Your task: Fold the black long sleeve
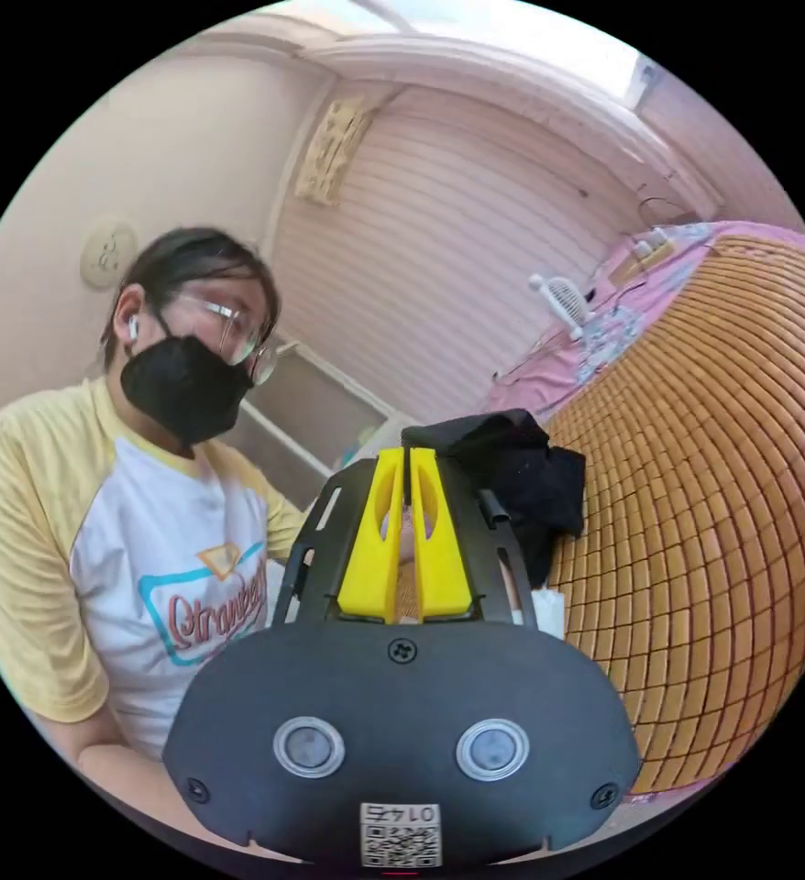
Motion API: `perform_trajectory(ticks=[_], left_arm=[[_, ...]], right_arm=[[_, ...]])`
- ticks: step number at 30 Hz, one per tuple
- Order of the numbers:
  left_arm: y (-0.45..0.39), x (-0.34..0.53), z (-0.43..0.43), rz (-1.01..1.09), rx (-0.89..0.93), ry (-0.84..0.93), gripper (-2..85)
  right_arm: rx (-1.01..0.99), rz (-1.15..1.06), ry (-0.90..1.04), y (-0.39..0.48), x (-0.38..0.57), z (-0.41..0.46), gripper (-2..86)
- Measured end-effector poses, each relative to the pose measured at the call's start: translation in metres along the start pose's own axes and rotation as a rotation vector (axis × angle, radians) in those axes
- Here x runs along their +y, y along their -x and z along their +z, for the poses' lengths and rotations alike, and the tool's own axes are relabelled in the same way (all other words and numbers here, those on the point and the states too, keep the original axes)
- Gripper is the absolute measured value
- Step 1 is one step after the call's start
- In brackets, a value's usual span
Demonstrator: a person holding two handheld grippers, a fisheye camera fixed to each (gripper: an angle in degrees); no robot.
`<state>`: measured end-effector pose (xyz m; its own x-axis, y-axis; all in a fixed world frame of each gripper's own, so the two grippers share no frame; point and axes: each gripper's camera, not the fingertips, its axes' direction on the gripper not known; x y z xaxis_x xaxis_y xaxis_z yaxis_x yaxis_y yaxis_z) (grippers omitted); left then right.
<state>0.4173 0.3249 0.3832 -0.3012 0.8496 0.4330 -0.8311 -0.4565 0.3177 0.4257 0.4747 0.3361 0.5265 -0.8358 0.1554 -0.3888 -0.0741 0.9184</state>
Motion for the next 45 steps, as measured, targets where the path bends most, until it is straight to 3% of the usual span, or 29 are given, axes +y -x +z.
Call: perform_trajectory(ticks=[4,9,14,17,23,29,33,34,36,39,45], left_arm=[[0.036,0.081,-0.101,-0.224,-0.058,-0.017,0.2],[0.064,0.209,-0.173,-0.563,-0.208,0.109,5.0],[0.071,0.286,-0.212,-0.786,-0.223,0.154,5.4],[0.086,0.297,-0.224,-0.788,-0.242,0.122,6.5],[0.177,0.278,-0.233,-0.76,-0.302,-0.038,7.9],[0.287,0.255,-0.205,-0.892,-0.209,-0.049,6.4],[0.32,0.237,-0.188,-0.885,-0.213,0.027,8.4],[0.327,0.234,-0.184,-0.892,-0.201,0.057,5.5],[0.338,0.232,-0.181,-0.909,-0.182,0.116,2.1],[0.349,0.228,-0.186,-0.939,-0.171,0.134,-0.3],[0.335,0.215,-0.252,-0.772,-0.193,-0.106,-0.9]], right_arm=[[-0.122,-0.112,0.415,0.051,0.027,0.09,3.4],[-0.167,-0.079,0.988,0.076,0.15,0.218,9.2],[-0.092,-0.071,1.169,0.066,0.203,0.262,9.7],[0.107,-0.147,1.117,0.038,0.184,0.281,9.7],[0.539,-0.192,0.747,-0.059,0.089,0.328,11.4],[0.866,-0.108,0.64,-0.152,0.037,0.401,11.7],[0.876,-0.016,0.683,-0.185,0.032,0.44,8.4],[0.873,-0.021,0.703,-0.186,0.033,0.445,7.4],[0.955,-0.11,0.768,-0.184,0.037,0.462,1.3],[0.886,-0.18,0.75,-0.173,0.029,0.469,-0.1],[0.642,-0.256,0.526,-0.124,-0.007,0.439,-0.4]])
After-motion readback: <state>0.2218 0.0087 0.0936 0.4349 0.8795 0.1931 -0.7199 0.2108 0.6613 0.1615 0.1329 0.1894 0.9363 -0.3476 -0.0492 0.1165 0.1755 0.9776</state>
